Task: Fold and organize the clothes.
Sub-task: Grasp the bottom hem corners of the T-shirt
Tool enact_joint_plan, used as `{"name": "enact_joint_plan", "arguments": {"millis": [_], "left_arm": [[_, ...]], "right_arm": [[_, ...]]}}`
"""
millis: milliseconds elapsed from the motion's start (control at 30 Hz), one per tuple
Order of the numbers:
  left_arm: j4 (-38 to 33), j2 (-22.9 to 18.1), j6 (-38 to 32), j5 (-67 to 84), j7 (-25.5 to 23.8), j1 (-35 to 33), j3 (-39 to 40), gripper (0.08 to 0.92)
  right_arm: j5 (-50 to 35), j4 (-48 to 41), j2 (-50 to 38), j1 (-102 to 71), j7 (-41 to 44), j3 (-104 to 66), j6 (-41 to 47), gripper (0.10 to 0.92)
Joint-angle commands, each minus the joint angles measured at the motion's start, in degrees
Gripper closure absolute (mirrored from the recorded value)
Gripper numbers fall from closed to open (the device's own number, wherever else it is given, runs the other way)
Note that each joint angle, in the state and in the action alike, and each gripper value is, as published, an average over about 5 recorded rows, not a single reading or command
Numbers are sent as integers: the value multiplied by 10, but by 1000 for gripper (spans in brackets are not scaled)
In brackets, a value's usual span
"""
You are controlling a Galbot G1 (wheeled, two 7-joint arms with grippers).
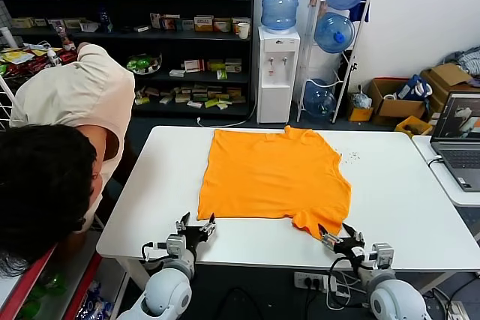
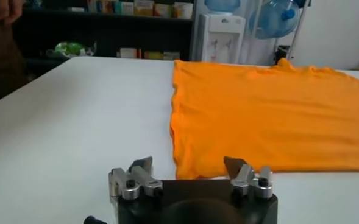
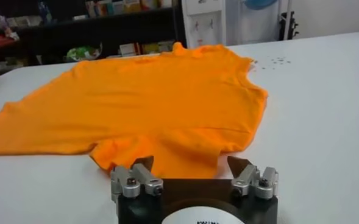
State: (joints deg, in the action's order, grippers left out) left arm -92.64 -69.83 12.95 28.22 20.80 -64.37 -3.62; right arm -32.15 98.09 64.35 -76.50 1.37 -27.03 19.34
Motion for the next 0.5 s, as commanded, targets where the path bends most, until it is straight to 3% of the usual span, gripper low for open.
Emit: {"name": "enact_joint_plan", "arguments": {"millis": [33, 500], "left_arm": [[21, -2, 7, 7, -3, 9, 0, 320], [-12, 5, 9, 25, -7, -11, -2, 728]], "right_arm": [[1, 2, 1, 6, -2, 7, 4, 441], [18, 29, 2, -8, -12, 5, -2, 856]]}}
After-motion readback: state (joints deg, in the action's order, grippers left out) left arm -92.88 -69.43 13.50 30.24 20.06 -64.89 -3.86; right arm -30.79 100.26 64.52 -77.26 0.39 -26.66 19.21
